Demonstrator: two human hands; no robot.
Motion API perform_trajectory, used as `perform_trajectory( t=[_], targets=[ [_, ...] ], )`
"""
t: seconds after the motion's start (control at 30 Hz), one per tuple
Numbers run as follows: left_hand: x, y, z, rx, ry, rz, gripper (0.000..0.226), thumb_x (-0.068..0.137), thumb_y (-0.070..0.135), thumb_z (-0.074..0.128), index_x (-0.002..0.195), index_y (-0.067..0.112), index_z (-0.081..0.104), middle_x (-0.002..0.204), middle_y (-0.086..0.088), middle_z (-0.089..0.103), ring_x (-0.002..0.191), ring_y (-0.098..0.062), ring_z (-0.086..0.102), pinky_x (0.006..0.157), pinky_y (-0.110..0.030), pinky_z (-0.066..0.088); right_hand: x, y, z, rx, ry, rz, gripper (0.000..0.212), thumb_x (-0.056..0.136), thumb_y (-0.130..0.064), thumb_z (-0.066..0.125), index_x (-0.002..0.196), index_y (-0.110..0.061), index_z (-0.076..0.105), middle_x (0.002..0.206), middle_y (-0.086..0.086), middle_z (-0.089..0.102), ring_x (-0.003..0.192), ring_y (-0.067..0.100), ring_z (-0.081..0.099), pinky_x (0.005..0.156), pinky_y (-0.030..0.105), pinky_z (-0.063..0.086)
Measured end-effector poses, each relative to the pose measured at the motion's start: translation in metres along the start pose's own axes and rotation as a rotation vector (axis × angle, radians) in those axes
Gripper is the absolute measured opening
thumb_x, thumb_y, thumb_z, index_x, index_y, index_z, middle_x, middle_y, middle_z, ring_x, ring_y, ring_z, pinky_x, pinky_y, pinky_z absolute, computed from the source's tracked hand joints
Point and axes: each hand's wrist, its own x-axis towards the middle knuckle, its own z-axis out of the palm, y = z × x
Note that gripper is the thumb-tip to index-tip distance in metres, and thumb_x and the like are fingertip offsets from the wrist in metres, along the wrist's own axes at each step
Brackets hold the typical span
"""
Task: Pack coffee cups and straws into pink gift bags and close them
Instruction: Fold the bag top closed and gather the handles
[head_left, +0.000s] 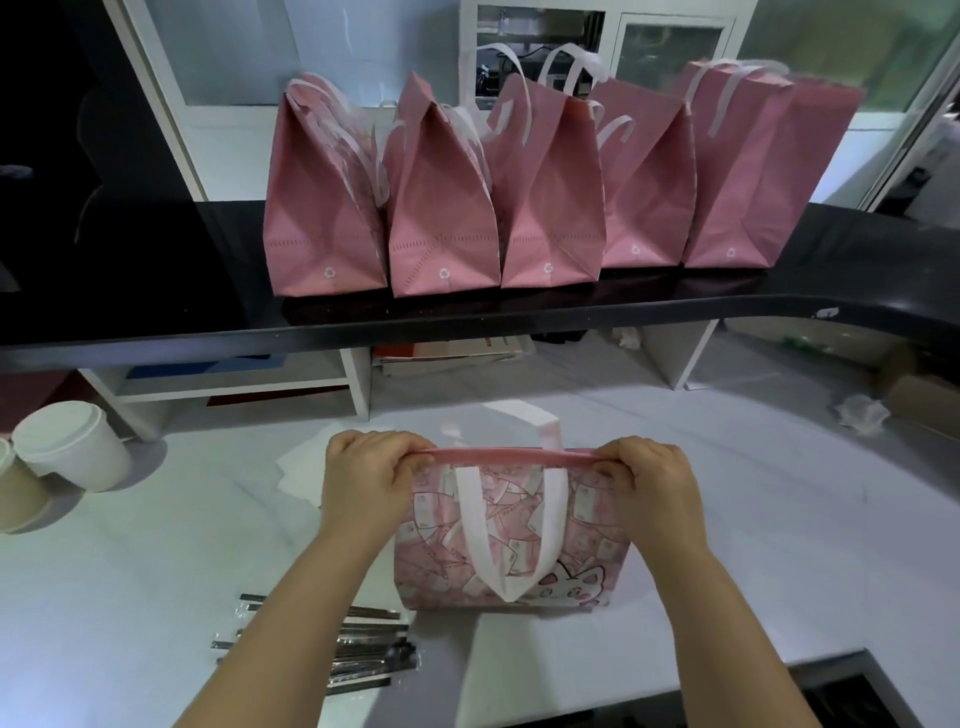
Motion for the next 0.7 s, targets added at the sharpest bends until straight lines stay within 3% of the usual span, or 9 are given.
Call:
perform_trajectory(
  t=[0.1,0.17,0.27,0.37,0.43,0.53,0.63,0.7],
  targets=[
    [0.006,-0.001,0.002,0.000,0.017,0.004,0.016,0.085,0.014,0.072,0.087,0.029,0.076,0.084,0.018,0.072,0.075,0.010,0.044,0.084,-0.025,0.027,0.000,0.001,0.001,0.020,0.011,0.051,0.022,0.074,0.007,0.074,0.079,-0.014,0.076,0.076,-0.004,0.072,0.070,0.021,0.060,0.074,0.030,0.040],
    [0.010,-0.006,0.001,-0.050,-0.034,0.020,0.017,0.087,0.015,0.070,0.094,0.030,0.075,0.086,0.026,0.065,0.079,0.008,0.050,0.084,-0.024,0.038,0.003,0.007,-0.001,0.100,-0.008,0.210,0.017,0.080,-0.004,0.073,0.082,-0.021,0.075,0.079,-0.014,0.069,0.077,0.015,0.062,0.075,0.027,0.043],
    [0.012,-0.016,-0.002,-0.170,-0.114,-0.063,0.027,0.091,0.012,0.063,0.103,0.035,0.073,0.091,0.038,0.059,0.090,0.020,0.053,0.078,0.001,0.036,0.005,0.015,-0.002,0.180,-0.048,0.307,0.017,0.085,-0.009,0.070,0.087,-0.025,0.072,0.081,-0.017,0.066,0.082,0.014,0.063,0.074,0.025,0.045],
    [0.014,-0.017,0.001,-0.173,-0.082,-0.136,0.031,0.090,0.004,0.060,0.093,0.032,0.074,0.082,0.036,0.061,0.086,0.023,0.053,0.068,0.005,0.036,0.008,0.015,-0.001,0.164,-0.084,0.308,0.023,0.086,-0.003,0.065,0.082,-0.026,0.067,0.078,-0.017,0.063,0.078,0.016,0.061,0.069,0.023,0.043],
    [0.016,-0.012,0.005,-0.155,-0.011,-0.150,0.032,0.089,0.001,0.060,0.092,0.029,0.075,0.077,0.031,0.061,0.078,0.021,0.055,0.064,0.002,0.038,0.009,0.010,0.001,0.162,-0.068,0.333,0.027,0.086,-0.002,0.061,0.078,-0.028,0.061,0.076,-0.018,0.060,0.076,0.013,0.058,0.065,0.022,0.042],
    [0.028,0.001,0.005,-0.184,0.085,-0.112,0.028,0.092,0.007,0.059,0.101,0.029,0.073,0.088,0.022,0.064,0.079,0.010,0.057,0.076,-0.017,0.048,0.012,0.000,0.002,0.183,0.024,0.351,0.026,0.087,-0.003,0.056,0.079,-0.027,0.058,0.077,-0.018,0.058,0.075,0.003,0.054,0.063,0.019,0.041],
    [0.045,0.015,0.005,-0.225,0.073,-0.056,0.037,0.091,0.011,0.061,0.124,0.027,0.063,0.122,0.010,0.062,0.113,-0.007,0.054,0.100,-0.029,0.042,0.016,-0.006,0.003,0.202,0.109,0.394,0.021,0.088,-0.004,0.054,0.083,-0.024,0.059,0.080,-0.014,0.060,0.077,0.011,0.056,0.067,0.031,0.048],
    [0.044,0.024,0.010,-0.263,0.054,-0.047,0.046,0.088,0.013,0.066,0.131,0.027,0.056,0.135,0.007,0.055,0.126,-0.011,0.046,0.107,-0.031,0.035,0.014,-0.011,0.006,0.206,0.132,0.383,0.020,0.088,-0.005,0.054,0.083,-0.024,0.059,0.080,-0.012,0.061,0.077,0.014,0.057,0.067,0.033,0.049]
  ],
)
